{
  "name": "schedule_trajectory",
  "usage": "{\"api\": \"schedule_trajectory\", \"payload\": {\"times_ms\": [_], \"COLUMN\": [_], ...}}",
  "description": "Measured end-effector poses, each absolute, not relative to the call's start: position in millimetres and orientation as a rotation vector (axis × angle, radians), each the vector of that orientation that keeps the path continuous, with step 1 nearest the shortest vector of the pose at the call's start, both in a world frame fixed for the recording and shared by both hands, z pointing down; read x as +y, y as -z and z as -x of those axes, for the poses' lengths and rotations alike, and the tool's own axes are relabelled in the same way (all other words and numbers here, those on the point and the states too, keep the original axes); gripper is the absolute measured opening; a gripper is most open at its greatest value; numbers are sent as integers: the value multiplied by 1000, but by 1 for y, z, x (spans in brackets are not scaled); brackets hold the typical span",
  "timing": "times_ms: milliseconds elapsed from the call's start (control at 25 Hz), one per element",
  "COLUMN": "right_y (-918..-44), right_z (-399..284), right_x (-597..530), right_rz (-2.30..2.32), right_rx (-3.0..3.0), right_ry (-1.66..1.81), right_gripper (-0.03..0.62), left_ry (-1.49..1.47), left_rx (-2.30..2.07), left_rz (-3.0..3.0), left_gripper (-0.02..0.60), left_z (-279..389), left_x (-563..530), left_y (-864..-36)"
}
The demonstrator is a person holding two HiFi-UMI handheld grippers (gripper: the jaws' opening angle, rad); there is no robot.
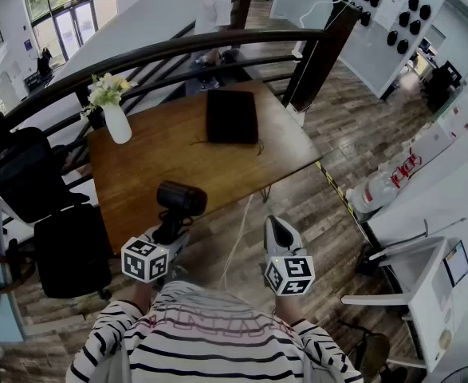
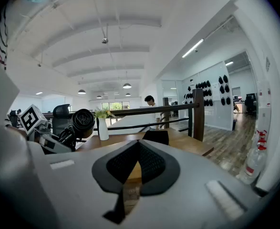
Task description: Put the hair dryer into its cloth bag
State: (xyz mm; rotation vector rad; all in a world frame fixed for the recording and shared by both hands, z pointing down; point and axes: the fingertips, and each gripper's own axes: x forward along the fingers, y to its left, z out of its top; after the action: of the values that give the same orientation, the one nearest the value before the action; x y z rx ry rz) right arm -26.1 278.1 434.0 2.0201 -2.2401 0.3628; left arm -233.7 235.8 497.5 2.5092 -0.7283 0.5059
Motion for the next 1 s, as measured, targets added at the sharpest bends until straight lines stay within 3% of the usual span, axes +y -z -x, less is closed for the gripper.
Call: {"api": "schedule_trajectory", "payload": {"times_ms": [600,1000], "right_y": [-434,-446], "right_z": [12,-22], "right_x": [298,229], "right_rz": [-2037,-2046], "right_rx": [-2291,-2263], "right_ry": [-293,-315], "right_gripper": [-2,-2], "left_ry": [-533,-555], "left_rx": [-696,-635], "left_rz": [-2501,-2503], "left_gripper": [155,155], "left_z": [208,162], "left_x": [261,188], "left_y": [-516,-530]}}
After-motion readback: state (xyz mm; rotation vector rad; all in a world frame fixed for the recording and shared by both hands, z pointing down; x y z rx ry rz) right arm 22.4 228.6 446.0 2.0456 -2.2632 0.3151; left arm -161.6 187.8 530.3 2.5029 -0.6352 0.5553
